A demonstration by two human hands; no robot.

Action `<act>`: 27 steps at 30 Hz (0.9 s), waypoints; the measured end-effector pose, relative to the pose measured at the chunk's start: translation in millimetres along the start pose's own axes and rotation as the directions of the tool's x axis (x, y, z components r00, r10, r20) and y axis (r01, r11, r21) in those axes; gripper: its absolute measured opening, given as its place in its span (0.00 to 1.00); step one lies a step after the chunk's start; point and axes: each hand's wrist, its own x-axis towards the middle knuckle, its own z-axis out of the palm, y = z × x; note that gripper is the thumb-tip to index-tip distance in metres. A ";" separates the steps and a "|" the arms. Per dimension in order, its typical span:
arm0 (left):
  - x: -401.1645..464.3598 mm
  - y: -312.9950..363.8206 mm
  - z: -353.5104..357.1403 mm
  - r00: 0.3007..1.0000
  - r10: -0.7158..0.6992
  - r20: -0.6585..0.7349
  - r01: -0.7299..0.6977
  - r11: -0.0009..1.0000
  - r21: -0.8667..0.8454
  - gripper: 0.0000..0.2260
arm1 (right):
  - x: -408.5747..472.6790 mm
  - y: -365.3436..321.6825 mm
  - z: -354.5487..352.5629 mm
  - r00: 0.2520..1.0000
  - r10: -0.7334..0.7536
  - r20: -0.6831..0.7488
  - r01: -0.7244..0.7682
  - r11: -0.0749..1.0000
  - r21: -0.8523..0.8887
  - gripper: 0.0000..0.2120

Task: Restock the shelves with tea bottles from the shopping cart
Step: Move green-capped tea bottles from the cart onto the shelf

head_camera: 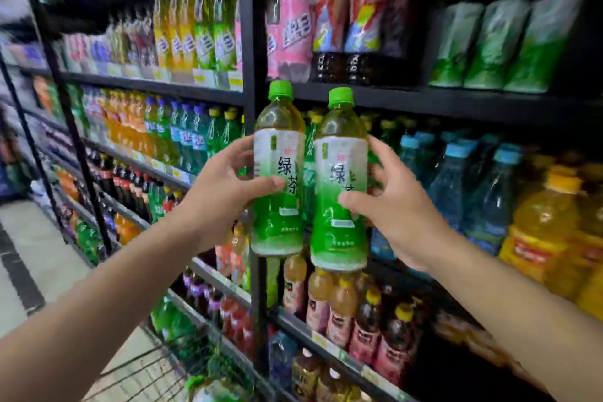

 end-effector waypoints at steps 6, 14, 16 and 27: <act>36.8 53.6 35.4 0.993 0.104 0.060 -0.106 0.994 0.026 0.18 | 19.0 -51.5 -43.2 0.994 -0.096 -0.045 0.095 0.995 -0.026 0.23; 99.1 116.7 73.9 0.915 0.309 0.258 -0.298 0.951 -0.083 0.25 | 52.6 -122.6 -100.3 0.959 -0.256 -0.126 0.237 0.960 -0.146 0.21; 116.2 126.3 85.8 0.892 0.357 0.277 -0.337 0.934 -0.119 0.26 | 60.5 -133.0 -109.2 0.947 -0.280 -0.155 0.256 0.953 -0.162 0.20; 197.8 121.0 157.7 0.855 0.434 0.284 -0.405 0.900 -0.157 0.23 | 96.7 -131.8 -164.3 0.871 -0.310 -0.381 0.187 0.927 -0.326 0.23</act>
